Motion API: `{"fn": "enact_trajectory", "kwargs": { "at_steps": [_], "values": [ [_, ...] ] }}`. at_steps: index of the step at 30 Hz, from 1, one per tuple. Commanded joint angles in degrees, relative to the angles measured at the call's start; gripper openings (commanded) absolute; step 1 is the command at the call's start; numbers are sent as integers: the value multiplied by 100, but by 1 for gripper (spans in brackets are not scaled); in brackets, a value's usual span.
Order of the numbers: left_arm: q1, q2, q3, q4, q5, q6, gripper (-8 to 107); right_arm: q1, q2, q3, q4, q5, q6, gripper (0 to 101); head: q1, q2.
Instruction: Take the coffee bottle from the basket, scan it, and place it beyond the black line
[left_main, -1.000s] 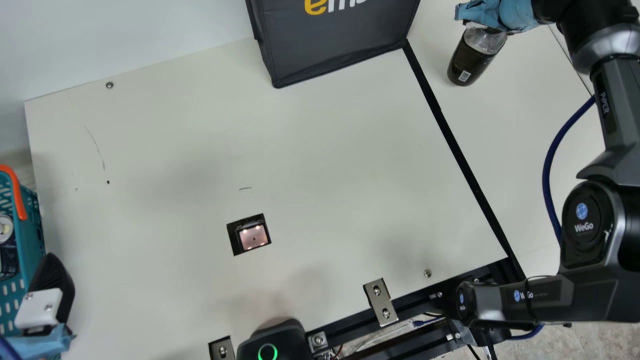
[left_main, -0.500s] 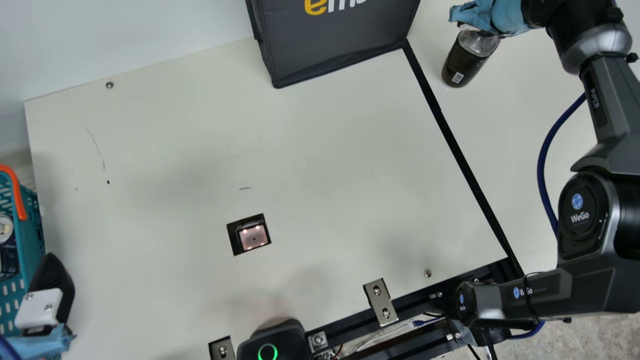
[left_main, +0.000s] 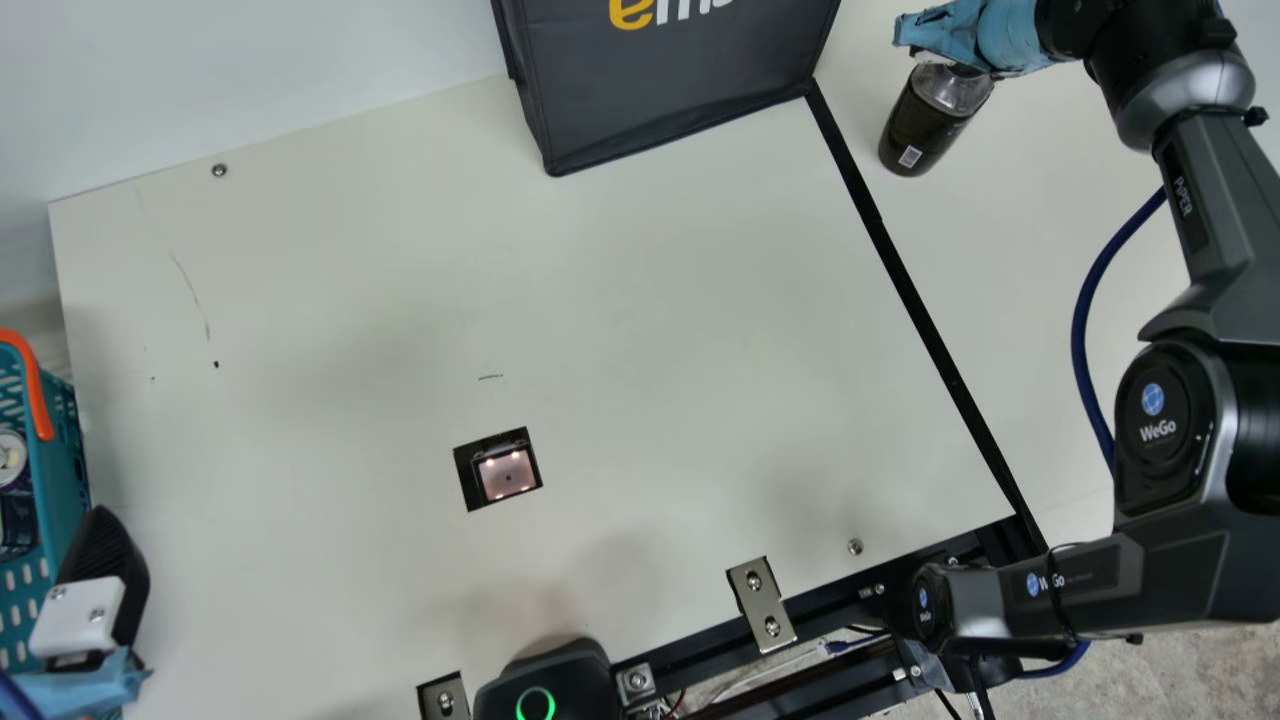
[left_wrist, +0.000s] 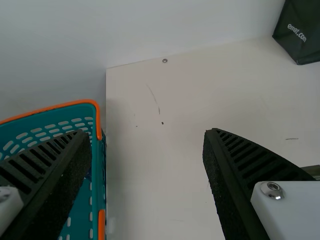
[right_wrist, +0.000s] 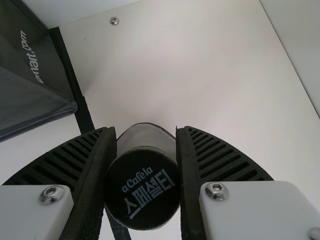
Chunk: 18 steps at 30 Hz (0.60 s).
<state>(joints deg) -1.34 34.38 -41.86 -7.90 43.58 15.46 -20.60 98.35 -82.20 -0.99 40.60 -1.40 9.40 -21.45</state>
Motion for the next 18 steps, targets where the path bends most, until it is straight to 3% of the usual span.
{"fn": "enact_trajectory", "kwargs": {
  "at_steps": [1,15,18],
  "values": [
    [0,0,0,0,0,0,90,-5,12,17,35,36,-19,42,-148,-13],
    [0,0,0,0,0,0,90,-41,-34,-14,175,94,-92,89,-148,-13],
    [0,0,0,0,0,0,90,-59,-59,-48,201,120,-117,91,-148,-13]
  ]
}}
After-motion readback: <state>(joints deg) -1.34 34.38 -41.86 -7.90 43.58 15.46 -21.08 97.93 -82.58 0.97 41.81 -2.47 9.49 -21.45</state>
